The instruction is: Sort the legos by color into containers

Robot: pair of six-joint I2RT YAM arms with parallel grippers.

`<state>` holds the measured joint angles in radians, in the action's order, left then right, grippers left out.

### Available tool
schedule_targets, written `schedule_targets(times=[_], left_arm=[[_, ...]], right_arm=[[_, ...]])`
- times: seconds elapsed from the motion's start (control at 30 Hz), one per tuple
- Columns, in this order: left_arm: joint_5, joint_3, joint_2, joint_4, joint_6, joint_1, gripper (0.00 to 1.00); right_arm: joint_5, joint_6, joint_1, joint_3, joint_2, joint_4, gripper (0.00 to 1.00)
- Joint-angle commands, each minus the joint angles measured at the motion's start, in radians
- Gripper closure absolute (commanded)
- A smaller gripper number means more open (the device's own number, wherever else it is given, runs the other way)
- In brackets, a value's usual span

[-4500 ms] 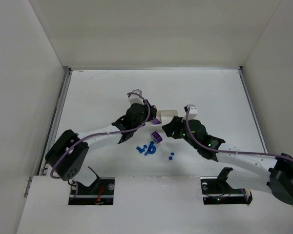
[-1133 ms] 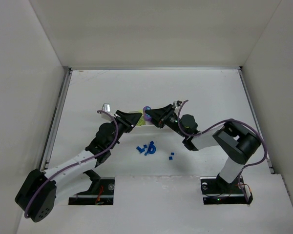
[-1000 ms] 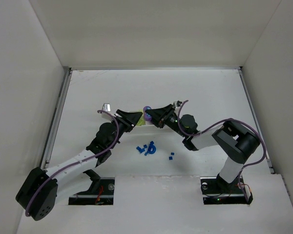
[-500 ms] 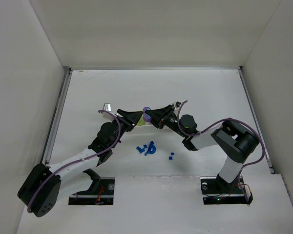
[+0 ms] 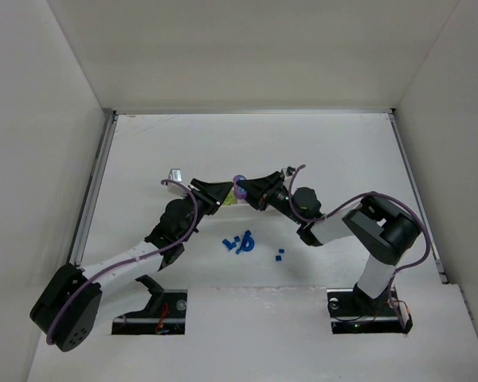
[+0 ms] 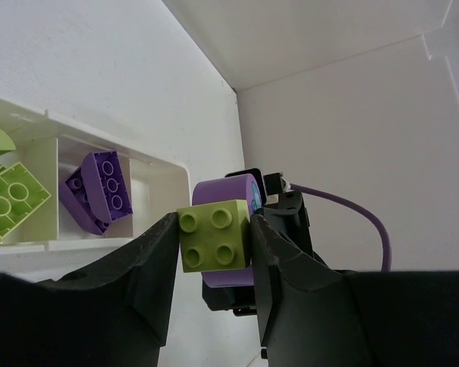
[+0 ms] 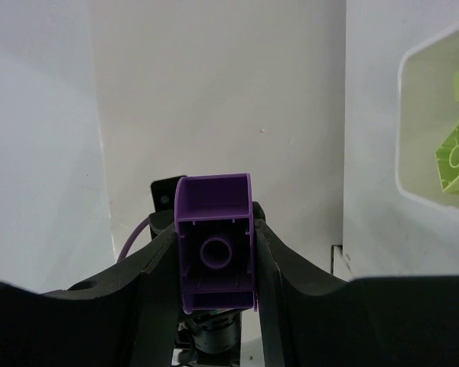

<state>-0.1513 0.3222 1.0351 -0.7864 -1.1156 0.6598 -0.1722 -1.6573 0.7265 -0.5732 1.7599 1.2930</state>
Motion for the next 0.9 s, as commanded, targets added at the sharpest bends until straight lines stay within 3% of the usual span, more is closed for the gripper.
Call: schedule_targets(times=[0.0,0.27,0.5,0.63,0.87], left_arm=[[0.018,0.032,-0.021,-0.07,0.025,0.008,0.84],[0.019,0.015,-0.122,0.042,0.062,-0.056,0.88],[-0.019,0.049,-0.129,0.128,0.161,-0.081,0.88],[-0.045,0.109,-0.038,0.16,0.256,-0.067,0.87],[-0.137,0.257,0.189,0.252,0.404,-0.033,0.85]], right_arm=[[-0.029,-0.002,0.011,0.007,0.0,0.247,0.69],[-0.044,0.059,-0.052,0.091,-0.086,0.218,0.69],[-0.039,0.166,-0.069,0.122,-0.157,0.069,0.69],[-0.032,0.255,-0.071,0.116,-0.21,-0.049,0.69],[0.051,0.505,-0.057,0.044,-0.333,-0.45,0.68]])
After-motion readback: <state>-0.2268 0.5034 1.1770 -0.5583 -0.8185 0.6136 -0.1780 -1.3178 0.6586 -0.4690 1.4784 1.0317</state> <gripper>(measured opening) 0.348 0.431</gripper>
